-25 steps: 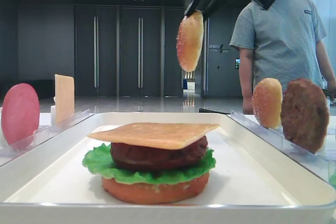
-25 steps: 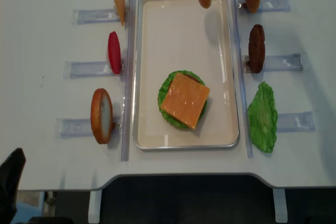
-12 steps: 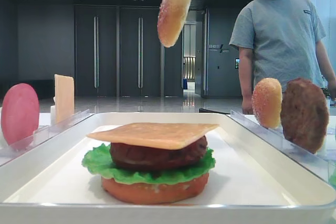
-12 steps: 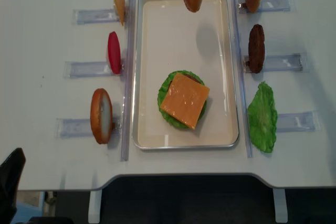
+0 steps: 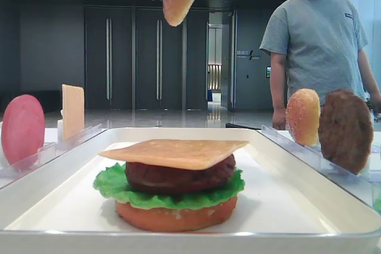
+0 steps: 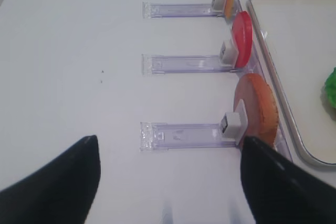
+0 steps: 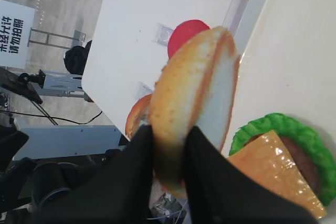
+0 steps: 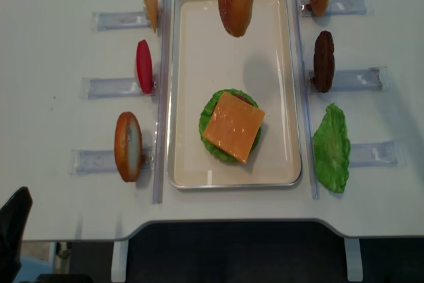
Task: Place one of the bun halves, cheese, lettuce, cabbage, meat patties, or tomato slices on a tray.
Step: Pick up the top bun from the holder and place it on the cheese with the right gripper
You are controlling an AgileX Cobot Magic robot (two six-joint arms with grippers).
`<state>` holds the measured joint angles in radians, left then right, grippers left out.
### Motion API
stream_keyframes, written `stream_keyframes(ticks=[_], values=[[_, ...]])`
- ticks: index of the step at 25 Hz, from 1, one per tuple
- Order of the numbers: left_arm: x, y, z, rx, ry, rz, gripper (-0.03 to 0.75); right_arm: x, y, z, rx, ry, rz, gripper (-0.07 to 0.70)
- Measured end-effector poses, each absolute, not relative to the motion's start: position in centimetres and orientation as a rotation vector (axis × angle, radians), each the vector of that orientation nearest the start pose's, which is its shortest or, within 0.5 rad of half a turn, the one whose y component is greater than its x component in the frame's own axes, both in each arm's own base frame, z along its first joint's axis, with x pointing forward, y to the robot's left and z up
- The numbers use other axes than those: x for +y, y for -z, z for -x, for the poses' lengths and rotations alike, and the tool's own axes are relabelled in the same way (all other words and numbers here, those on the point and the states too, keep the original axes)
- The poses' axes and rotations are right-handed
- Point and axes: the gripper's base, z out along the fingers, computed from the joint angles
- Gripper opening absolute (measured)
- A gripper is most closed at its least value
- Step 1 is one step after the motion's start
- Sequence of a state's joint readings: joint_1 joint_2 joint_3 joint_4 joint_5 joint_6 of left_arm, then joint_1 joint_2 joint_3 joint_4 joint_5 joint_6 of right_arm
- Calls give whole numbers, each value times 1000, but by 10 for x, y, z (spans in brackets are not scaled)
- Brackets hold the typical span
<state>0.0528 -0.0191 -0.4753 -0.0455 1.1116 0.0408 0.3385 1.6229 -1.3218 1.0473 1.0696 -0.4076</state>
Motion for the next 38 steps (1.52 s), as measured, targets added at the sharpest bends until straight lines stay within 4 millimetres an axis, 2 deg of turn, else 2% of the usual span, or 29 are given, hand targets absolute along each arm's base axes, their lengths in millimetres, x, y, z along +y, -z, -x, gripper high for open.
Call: stream_keyframes(ticks=[5,14,17,25,33,38], values=[[-4,-266,7,2100,-1,9,641,174,-315,-275,2436,-1427,416,141],[-4,-266,7,2100,-1,9,641,174,-278,-251,2365,-1633,371,139],[-4,-266,7,2100,-1,9,641,180,-269,-242,2351,-1675,379,139],[-4,-266,7,2100,-1,9,641,196,-249,-225,2367,-1643,390,139],[-4,-266,7,2100,-1,9,641,192,-230,-217,2376,-1616,335,139],[-4,-266,7,2100,-1,9,641,192,-228,-216,2373,-1597,338,139]])
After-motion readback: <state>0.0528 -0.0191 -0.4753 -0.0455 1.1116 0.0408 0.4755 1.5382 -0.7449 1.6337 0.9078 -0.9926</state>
